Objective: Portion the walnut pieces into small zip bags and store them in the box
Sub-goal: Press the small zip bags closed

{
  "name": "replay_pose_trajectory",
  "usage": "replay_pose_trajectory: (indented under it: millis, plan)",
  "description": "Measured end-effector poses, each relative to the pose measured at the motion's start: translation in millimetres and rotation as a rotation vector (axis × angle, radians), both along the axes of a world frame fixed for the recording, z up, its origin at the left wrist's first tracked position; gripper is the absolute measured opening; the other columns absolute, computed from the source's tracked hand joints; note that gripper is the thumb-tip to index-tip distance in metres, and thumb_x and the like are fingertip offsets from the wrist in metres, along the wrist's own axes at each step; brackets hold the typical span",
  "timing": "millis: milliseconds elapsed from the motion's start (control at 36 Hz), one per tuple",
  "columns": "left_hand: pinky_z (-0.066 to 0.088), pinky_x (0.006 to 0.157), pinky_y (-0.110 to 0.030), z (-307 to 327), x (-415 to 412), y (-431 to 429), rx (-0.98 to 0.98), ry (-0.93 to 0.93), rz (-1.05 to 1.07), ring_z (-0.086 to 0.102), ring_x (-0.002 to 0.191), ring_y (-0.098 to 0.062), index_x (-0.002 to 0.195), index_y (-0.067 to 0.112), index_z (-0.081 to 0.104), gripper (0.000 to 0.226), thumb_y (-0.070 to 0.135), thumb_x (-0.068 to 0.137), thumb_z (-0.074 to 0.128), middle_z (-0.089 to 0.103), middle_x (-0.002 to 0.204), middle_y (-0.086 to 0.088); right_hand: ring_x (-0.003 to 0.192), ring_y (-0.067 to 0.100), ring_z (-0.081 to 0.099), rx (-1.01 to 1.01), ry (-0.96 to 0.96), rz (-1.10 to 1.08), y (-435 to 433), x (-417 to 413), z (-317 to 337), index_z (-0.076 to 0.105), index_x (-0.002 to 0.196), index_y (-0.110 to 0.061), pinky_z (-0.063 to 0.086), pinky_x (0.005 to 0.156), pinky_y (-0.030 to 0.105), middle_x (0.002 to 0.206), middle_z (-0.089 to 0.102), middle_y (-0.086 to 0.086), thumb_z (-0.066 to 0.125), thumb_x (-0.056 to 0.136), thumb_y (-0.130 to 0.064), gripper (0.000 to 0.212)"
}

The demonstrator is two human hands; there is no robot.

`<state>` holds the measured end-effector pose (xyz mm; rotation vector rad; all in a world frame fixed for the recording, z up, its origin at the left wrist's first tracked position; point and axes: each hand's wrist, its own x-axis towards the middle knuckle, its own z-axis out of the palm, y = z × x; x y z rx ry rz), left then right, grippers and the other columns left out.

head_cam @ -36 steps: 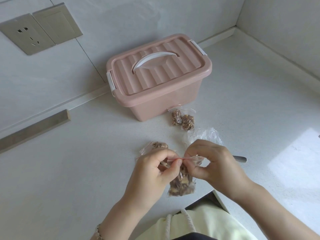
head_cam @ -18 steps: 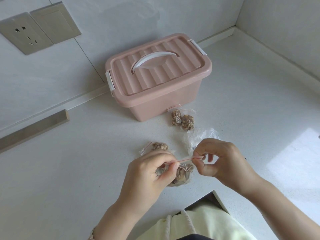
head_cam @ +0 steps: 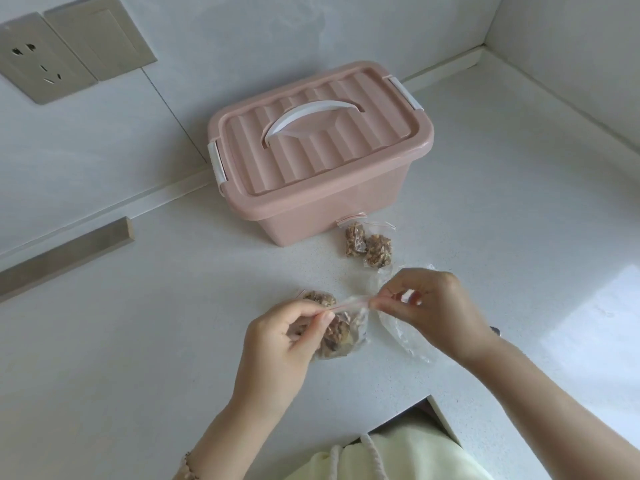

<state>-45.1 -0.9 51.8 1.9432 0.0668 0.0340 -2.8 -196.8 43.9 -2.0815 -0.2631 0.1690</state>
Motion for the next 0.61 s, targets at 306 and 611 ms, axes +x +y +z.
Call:
replay_pose_trajectory:
  millis: [306,611]
  plan:
    - [0.042,0.067,-0.004,-32,51,25,0.176,-0.027,0.226,0.065,0.072,0.000,0.077,0.034,0.065,0.027,0.007,0.082,0.065,0.070,0.075,0.012,0.113,0.031,0.052,-0.473,0.282,-0.221,-29,148,-113,0.046,0.132,-0.016,0.043,0.095,0.037,0.128,0.047,0.018,0.051,0.092,-0.032,0.043]
    - [0.041,0.069,0.001,-79,72,25,0.236,0.110,0.177,0.064,0.081,0.003,0.081,0.015,0.068,0.016,0.000,0.083,0.063,0.067,0.084,0.009,0.101,0.025,0.055,-0.364,0.344,-0.212,-34,144,-129,0.064,0.099,-0.007,0.037,0.080,0.025,0.105,0.061,0.011,0.061,0.086,-0.019,0.018]
